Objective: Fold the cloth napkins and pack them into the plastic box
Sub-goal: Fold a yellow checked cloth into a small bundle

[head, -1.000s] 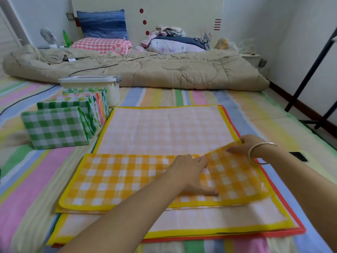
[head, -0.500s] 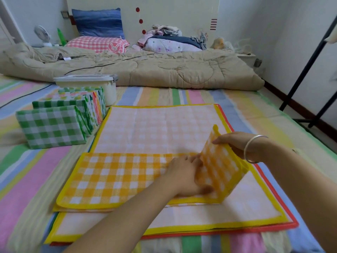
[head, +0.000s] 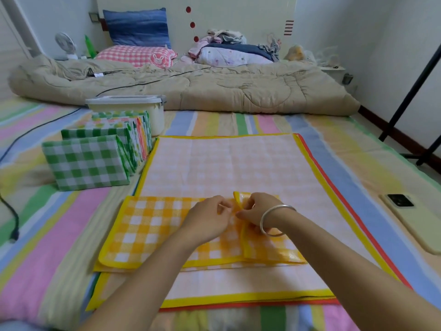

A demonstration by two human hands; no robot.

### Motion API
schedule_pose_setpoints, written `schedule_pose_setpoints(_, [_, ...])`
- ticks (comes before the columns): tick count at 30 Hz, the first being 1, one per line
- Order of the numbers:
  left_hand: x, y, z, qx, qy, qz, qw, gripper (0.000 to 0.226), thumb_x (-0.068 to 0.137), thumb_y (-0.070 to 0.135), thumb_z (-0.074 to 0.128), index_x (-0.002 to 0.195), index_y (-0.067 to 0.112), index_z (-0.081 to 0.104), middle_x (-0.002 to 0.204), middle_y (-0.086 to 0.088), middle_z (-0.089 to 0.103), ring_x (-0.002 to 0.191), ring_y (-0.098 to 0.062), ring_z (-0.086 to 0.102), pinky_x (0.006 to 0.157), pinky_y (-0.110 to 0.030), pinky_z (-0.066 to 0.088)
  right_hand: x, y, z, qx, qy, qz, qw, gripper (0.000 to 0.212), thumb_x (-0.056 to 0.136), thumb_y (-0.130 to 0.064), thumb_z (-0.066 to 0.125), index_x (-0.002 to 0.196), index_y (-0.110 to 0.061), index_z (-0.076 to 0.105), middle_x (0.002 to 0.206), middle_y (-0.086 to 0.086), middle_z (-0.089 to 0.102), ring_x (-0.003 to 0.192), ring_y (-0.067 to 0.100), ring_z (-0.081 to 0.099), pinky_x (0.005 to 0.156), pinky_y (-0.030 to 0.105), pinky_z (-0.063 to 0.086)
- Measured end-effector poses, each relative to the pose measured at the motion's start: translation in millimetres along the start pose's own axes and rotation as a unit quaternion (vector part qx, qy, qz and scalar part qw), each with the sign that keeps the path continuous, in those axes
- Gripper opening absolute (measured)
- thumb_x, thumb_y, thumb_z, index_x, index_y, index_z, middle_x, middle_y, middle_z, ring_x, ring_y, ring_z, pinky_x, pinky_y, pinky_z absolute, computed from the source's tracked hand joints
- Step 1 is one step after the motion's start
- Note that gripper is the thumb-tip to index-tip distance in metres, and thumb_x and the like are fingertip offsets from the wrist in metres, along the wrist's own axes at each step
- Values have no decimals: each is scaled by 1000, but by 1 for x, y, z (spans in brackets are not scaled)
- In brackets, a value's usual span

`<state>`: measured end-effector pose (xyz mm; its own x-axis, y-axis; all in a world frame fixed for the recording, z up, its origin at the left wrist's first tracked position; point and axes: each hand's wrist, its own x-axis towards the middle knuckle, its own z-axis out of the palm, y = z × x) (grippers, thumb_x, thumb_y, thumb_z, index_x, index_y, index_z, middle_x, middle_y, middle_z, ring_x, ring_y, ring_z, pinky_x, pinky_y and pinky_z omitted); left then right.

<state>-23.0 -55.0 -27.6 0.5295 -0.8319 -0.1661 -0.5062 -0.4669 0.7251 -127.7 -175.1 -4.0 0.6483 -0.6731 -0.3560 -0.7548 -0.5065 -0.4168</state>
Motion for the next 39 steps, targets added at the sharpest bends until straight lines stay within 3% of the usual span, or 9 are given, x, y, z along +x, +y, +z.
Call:
schedule_pose_setpoints(4, [-18, -11, 6, 24, 1, 75, 997, 38, 99, 38, 55, 135, 43, 48, 140, 16, 54, 110, -4, 63, 94, -28, 50, 4, 10, 14, 38, 10, -5, 999, 29, 92, -48, 57, 89, -20, 61, 81, 3, 73, 72, 21, 68, 79, 36, 57])
schedule_pose_setpoints(7, [-23, -12, 11, 87, -13, 143, 986, 51, 95, 51, 56, 144, 46, 42, 161, 26, 16, 124, -2, 53, 103, -34, 47, 8, 20, 17, 117, 9, -29, 993, 14, 96, -35, 55, 91, -24, 62, 71, -5, 69, 62, 17, 65, 71, 31, 56])
schedule_pose_setpoints(12, [-21, -9, 18, 250, -36, 161, 954, 66, 93, 60, 51, 152, 34, 35, 165, 20, -1, 140, -11, 29, 102, -36, 41, 14, 40, 22, -22, 202, -93, 975, 21, 95, -22, 51, 111, -28, 62, 116, -3, 63, 120, 19, 48, 95, 31, 42])
schedule_pose_setpoints(15, [-19, -8, 20, 280, -45, 164, 945, 67, 95, 59, 49, 154, 32, 32, 165, 15, 13, 136, -15, 31, 102, -35, 39, 20, 48, 35, -90, 132, -71, 985, 54, 104, -39, 31, 152, -16, 25, 162, 7, 14, 150, 23, 0, 121, 35, 5])
schedule_pose_setpoints(20, [-16, -6, 18, 286, -92, 153, 941, 72, 95, 63, 44, 155, 26, 30, 165, 12, 18, 137, -18, 28, 109, -38, 35, 22, 50, 58, -163, 97, -36, 981, 81, 90, -68, 0, 155, -22, -12, 161, 5, -21, 146, 21, -25, 119, 37, -14])
schedule_pose_setpoints(25, [-12, -5, 6, 301, -182, 137, 926, 97, 86, 77, 48, 159, 23, 15, 167, 11, 2, 144, -21, 17, 118, -43, 25, 25, 52, 65, -181, 120, -20, 976, 100, 69, -70, -18, 154, -16, -16, 160, 8, -23, 145, 26, -26, 119, 40, -13])
schedule_pose_setpoints(31, [-17, -12, 16, 339, -146, 162, 915, 106, 83, 74, 55, 160, 19, 8, 167, 9, -5, 145, -22, 11, 120, -43, 18, 22, 47, 57, -144, 140, -14, 980, 75, 98, -59, 12, 154, -14, -11, 162, 7, -17, 147, 23, -21, 121, 39, -10])
schedule_pose_setpoints(35, [-18, -15, 18, 311, -114, 178, 927, 102, 80, 73, 59, 158, 23, 16, 165, 8, 10, 138, -22, 19, 116, -41, 23, 16, 31, 52, -67, 192, -130, 970, 77, 92, -56, 4, 156, -13, 6, 163, 2, -2, 148, 11, -9, 119, 27, -7])
schedule_pose_setpoints(39, [-24, -16, 7, 185, -140, 143, 962, 85, 82, 62, 67, 151, 27, 34, 150, 9, 37, 130, -15, 32, 114, -37, 31, 9, 0, 61, 121, 136, -194, 964, 53, 106, -28, 31, 155, -16, 16, 161, -5, 15, 148, 9, 12, 116, 18, 9])
